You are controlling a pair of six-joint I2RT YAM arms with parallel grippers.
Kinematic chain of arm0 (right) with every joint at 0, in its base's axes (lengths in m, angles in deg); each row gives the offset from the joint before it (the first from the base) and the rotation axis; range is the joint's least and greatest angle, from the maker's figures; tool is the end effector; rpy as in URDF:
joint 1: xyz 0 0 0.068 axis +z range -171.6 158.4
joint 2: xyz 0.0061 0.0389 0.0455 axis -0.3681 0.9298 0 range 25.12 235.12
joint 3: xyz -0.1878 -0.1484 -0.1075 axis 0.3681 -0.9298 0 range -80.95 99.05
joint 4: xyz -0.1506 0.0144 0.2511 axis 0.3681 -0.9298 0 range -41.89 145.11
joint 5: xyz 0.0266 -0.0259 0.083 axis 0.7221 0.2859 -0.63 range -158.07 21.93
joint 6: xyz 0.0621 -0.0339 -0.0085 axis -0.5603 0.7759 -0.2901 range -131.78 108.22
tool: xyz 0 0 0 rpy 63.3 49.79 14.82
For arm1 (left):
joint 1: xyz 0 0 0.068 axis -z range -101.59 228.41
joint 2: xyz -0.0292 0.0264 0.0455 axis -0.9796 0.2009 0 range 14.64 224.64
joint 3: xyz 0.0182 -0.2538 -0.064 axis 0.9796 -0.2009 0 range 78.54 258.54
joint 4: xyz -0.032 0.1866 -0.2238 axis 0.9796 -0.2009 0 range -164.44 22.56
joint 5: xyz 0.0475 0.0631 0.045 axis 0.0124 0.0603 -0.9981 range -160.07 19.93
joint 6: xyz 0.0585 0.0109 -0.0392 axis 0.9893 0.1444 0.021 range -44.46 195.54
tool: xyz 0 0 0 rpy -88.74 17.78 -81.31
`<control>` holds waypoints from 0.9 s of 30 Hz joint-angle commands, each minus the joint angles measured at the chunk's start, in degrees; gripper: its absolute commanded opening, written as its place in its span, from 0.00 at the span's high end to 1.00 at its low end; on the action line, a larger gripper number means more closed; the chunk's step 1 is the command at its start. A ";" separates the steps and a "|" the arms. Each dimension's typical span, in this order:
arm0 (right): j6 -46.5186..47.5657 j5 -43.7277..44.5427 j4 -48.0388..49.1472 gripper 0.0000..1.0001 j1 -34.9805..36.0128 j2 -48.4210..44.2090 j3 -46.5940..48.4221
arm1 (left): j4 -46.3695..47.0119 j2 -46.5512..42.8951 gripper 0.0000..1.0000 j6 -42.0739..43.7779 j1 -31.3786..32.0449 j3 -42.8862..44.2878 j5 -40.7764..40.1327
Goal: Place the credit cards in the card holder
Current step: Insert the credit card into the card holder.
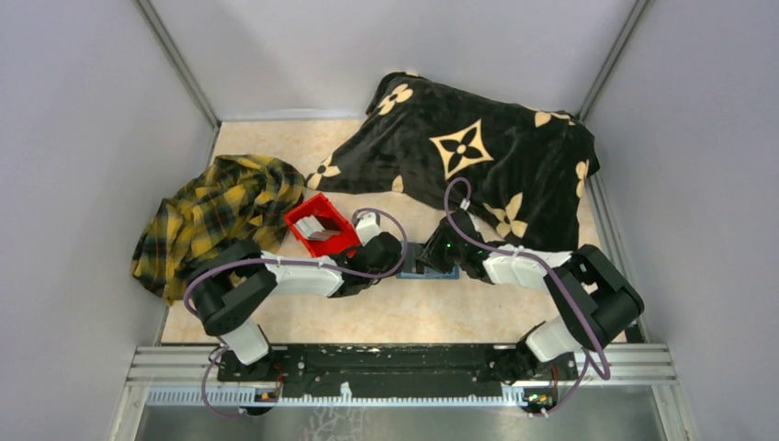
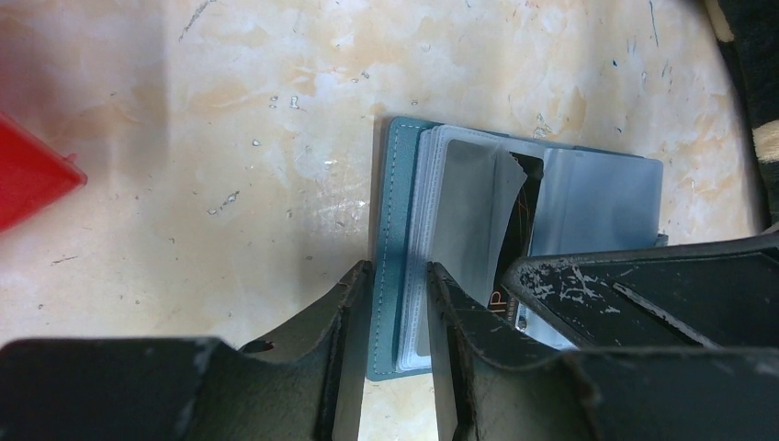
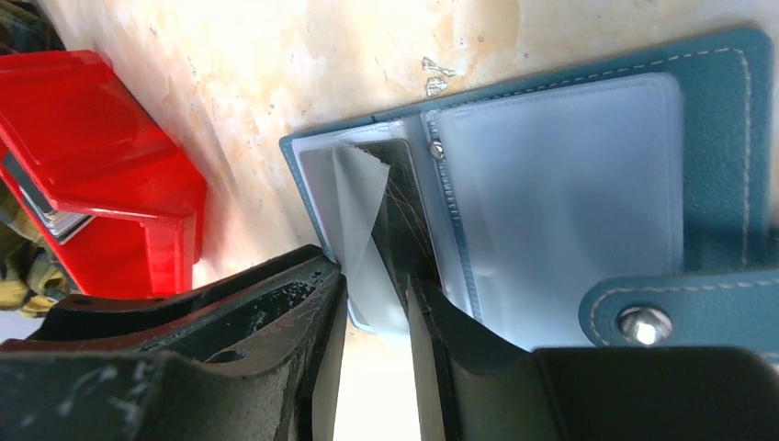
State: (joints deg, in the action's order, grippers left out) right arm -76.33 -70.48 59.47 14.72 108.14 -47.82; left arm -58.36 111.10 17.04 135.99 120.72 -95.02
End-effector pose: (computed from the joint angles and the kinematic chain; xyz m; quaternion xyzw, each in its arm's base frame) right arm 0.2462 0.1841 0.0957 0.2181 0.8994 0.3040 0.2259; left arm 0.2082 -0.2816 0.0837 -0.0895 0.9021 -0.2098 0.3663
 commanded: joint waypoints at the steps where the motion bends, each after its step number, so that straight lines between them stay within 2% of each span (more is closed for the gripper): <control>1: -2.67 -0.89 5.85 0.68 -0.63 1.42 2.09 | -13.85 3.36 0.63 0.85 0.34 -4.12 5.21; 9: -4.50 -1.48 9.31 0.68 -1.19 4.10 1.77 | -13.12 4.14 0.63 1.08 0.34 -4.28 5.64; 18: -3.39 -1.63 8.25 0.69 -1.66 6.73 2.37 | -12.74 4.41 0.63 1.27 0.34 -4.23 5.88; 27: -0.05 -0.57 5.14 0.81 -2.27 7.58 3.00 | -12.45 4.56 0.63 1.21 0.34 -4.04 5.97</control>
State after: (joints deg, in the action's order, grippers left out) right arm -79.22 -72.73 67.38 13.08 114.30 -46.66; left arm -57.90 111.06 17.06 135.99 120.43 -94.80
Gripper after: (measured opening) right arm 0.215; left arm 0.368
